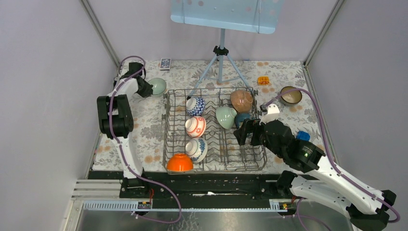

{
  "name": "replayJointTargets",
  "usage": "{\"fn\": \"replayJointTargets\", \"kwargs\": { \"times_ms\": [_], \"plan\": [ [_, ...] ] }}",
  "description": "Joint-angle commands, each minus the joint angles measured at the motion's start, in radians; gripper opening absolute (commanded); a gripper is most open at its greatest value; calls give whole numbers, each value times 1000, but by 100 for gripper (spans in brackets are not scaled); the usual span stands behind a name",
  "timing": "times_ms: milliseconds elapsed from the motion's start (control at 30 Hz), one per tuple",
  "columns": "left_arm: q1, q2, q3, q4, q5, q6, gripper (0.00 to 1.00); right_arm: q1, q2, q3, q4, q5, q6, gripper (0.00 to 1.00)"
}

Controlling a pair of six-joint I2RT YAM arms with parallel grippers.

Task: Unload the bowls from the dish rack
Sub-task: Place the bowl at the center of the board.

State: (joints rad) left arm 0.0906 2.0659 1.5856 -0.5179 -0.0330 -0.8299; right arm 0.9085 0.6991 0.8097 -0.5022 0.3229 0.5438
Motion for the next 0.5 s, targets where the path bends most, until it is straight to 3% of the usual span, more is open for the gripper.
{"fn": "replayJointTargets", "kwargs": {
  "times_ms": [0,467],
  "plan": [
    [-6,-39,-26,52,-49,-2,0,-5,-9,18,18,18,1,100],
    [-3,-103,-103,62,-118,-20,0,-6,-17,8,19,19,8,100]
  ]
}}
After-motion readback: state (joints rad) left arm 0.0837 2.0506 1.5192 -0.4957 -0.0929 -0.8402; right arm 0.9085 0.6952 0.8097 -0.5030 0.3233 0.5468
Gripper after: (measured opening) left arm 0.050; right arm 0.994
